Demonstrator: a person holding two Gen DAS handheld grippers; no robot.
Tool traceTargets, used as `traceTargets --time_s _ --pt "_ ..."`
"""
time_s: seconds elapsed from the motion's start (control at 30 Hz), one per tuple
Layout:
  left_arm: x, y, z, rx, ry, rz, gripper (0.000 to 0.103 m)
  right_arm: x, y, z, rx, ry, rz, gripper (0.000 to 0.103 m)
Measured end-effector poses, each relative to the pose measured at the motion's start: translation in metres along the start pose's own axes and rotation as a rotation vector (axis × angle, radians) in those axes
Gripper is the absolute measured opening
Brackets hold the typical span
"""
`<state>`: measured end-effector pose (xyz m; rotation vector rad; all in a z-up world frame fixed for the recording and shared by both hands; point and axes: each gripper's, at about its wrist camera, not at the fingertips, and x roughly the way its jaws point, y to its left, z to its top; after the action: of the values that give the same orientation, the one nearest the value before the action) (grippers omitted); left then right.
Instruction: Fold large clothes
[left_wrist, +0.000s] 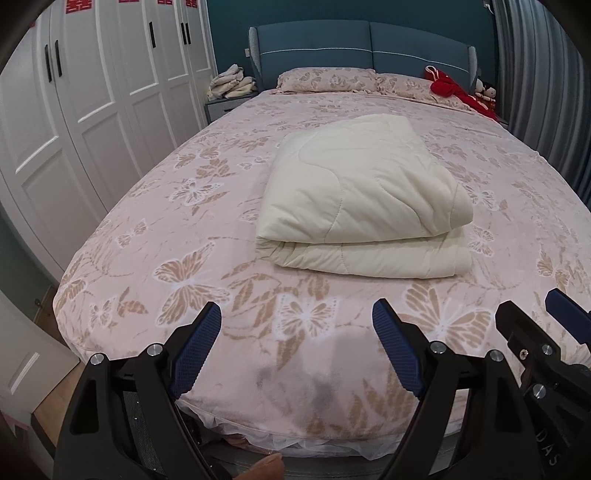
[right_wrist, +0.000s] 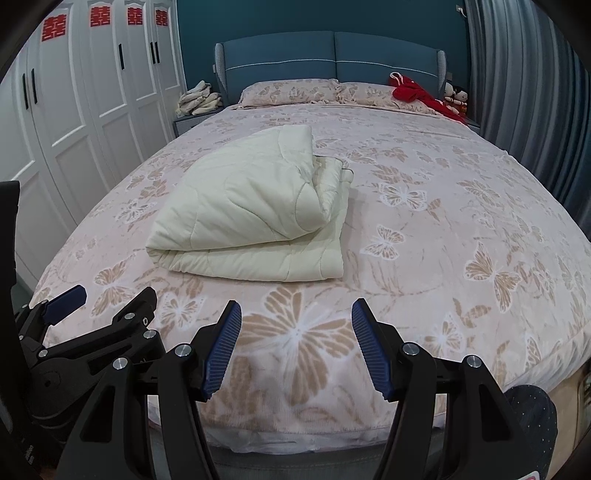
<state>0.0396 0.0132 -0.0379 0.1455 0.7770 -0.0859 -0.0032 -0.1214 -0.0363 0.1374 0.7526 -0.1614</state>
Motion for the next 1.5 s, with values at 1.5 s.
traceTargets --time_s 1.5 --pt "0.01 0.006 -0.03 0.025 0.021 0.037 0.081 0.01 0.006 -0.022 -0.001 0.038 -0.019 0.061"
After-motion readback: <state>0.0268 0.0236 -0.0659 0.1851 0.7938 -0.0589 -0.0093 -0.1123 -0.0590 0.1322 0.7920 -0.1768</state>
